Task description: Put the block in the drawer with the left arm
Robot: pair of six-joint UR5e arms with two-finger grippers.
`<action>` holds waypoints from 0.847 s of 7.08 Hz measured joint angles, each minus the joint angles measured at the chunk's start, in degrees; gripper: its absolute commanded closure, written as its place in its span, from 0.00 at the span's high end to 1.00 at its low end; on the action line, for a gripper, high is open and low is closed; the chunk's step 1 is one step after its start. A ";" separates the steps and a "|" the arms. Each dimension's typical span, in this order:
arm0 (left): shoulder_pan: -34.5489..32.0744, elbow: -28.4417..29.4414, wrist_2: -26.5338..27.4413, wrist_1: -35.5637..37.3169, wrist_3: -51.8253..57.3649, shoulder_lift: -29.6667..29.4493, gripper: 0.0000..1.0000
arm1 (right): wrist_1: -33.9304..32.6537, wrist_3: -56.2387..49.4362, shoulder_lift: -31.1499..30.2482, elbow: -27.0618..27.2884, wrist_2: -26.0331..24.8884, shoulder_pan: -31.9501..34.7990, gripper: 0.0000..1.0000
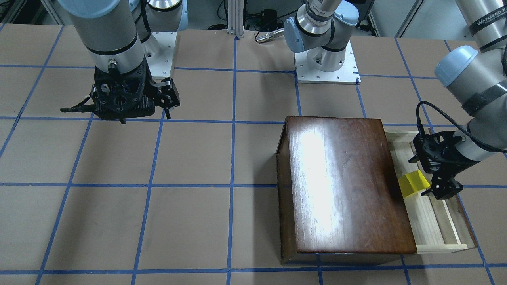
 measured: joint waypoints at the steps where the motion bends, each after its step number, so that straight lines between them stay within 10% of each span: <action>1: 0.03 0.90 0.00 -4.38 -0.12 2.99 1.00 | 0.00 -0.02 0.00 0.00 0.00 0.00 1.00; 6: -0.15 2.30 0.71 -18.63 -11.45 16.16 1.00 | 0.00 -0.02 0.00 0.00 0.00 0.00 1.00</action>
